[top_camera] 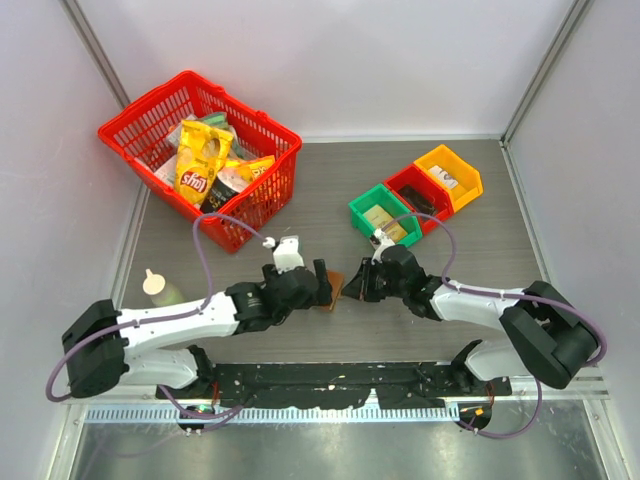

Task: Take the credit cards out of the card holder
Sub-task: Open the card holder at the center of the board.

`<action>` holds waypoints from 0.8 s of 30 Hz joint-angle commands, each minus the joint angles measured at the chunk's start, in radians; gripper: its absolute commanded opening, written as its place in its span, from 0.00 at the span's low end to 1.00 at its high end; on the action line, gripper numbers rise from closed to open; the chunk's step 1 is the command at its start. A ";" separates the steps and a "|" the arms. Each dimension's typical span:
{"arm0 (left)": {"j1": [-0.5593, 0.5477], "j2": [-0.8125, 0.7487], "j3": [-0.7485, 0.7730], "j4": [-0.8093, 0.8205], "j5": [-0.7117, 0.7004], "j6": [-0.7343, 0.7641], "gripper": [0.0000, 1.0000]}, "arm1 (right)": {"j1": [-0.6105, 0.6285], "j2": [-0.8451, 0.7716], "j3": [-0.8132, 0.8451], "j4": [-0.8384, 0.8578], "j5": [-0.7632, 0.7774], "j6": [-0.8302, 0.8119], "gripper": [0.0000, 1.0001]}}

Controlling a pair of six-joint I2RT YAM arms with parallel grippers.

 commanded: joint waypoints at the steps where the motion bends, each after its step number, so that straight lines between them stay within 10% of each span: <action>1: -0.006 0.082 0.092 -0.031 0.029 0.035 1.00 | -0.001 -0.039 0.045 -0.036 0.016 -0.039 0.01; 24: -0.108 0.482 0.379 -0.275 -0.067 0.253 1.00 | -0.006 -0.010 0.049 -0.062 0.025 -0.053 0.01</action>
